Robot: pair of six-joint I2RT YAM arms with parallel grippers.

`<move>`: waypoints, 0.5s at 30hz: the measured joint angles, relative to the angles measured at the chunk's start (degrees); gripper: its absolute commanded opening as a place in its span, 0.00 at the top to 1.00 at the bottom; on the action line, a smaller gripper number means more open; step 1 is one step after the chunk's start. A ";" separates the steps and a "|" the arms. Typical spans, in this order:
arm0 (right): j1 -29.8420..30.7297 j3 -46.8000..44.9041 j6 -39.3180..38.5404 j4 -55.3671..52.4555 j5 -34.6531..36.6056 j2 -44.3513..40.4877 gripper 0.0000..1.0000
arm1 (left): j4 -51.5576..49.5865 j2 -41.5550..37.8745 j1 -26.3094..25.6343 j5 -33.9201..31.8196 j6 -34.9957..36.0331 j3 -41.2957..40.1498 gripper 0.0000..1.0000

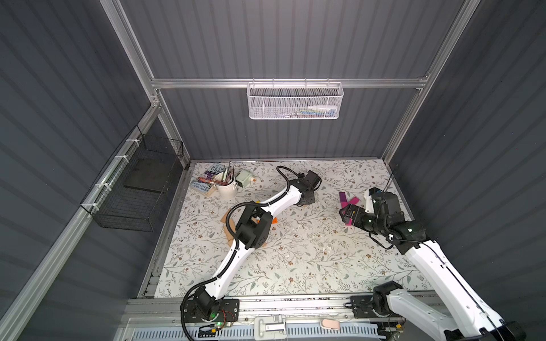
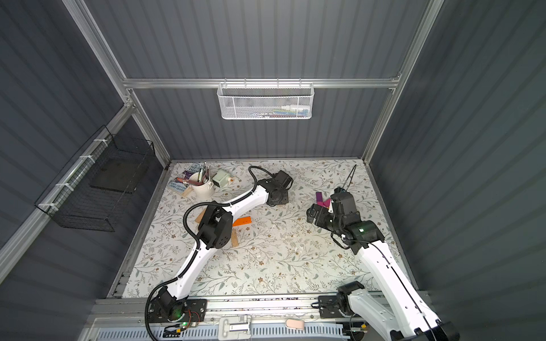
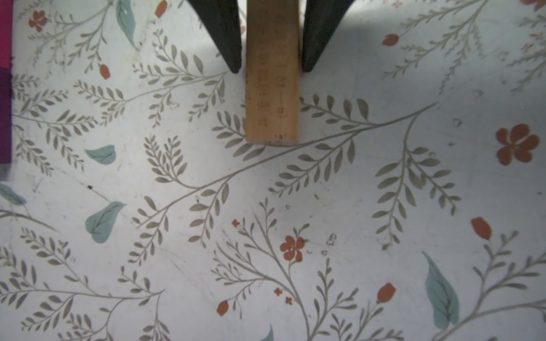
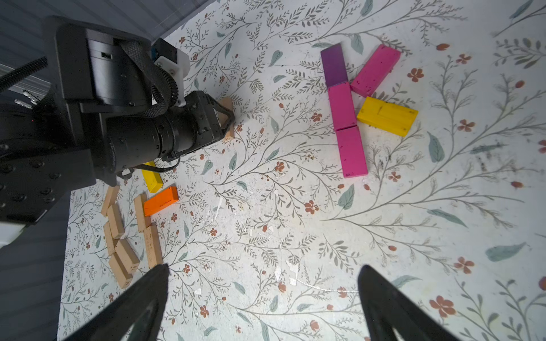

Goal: Assemble the letter k with building blocks
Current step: Place the building block at the center of the board.

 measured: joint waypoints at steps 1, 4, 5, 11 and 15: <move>0.00 0.00 0.02 0.00 -0.07 0.00 0.01 | 0.26 -0.13 0.00 -0.02 -0.13 -0.33 0.64; 0.00 0.00 0.20 0.00 -0.17 0.00 0.01 | 0.79 -0.87 0.00 0.00 -0.55 -1.51 0.58; 0.00 0.00 0.20 0.00 -0.31 0.00 0.01 | 0.83 -1.09 0.00 0.00 -0.74 -1.88 0.55; 0.02 0.00 0.35 0.04 -1.22 0.02 0.01 | 2.36 -8.11 0.35 -1.18 -0.94 -9.94 0.55; 0.15 0.00 0.42 0.33 -2.75 0.31 0.01 | 4.87 -20.22 1.25 -2.95 -0.96 -21.16 0.55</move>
